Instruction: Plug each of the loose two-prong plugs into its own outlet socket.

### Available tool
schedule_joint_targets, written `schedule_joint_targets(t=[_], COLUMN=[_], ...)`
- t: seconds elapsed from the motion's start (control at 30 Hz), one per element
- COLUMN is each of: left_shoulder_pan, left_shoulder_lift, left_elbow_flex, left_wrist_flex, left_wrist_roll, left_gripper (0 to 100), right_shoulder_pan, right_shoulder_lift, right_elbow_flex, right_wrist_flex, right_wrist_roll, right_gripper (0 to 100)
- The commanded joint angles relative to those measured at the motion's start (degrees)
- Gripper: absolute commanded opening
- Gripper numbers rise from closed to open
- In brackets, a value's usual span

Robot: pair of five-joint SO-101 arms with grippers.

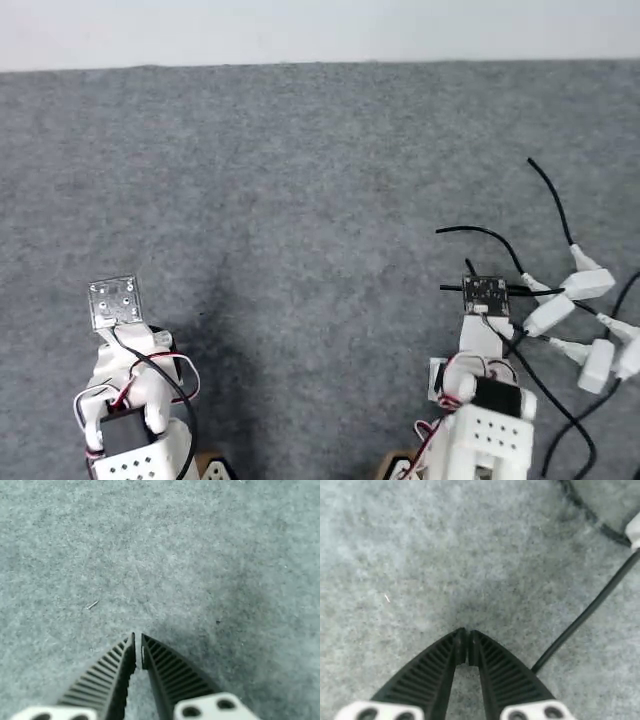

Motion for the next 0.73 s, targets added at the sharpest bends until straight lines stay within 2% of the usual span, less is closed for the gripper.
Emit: schedule_joint_targets(t=[0.0, 0.43, 0.7], left_shoulder_pan=[0.53, 0.53, 0.53], left_shoulder_lift=[-0.62, -0.62, -0.62], left_elbow_flex=[-0.66, -0.66, -0.66], left_wrist_flex=[0.18, 0.18, 0.18], left_wrist_roll=[-0.35, -0.35, -0.35], left_gripper=[1, 1, 1], right_shoulder_pan=[-0.75, -0.57, -0.4], right_shoulder_lift=[-8.04, -25.27, -25.63], right_elbow_flex=[0.7, 4.57, 4.57], right_wrist_flex=[3.91, 4.53, 4.53], right_wrist_roll=[-0.09, -0.09, -0.09], right_gripper=[1.8, 1.8, 1.8])
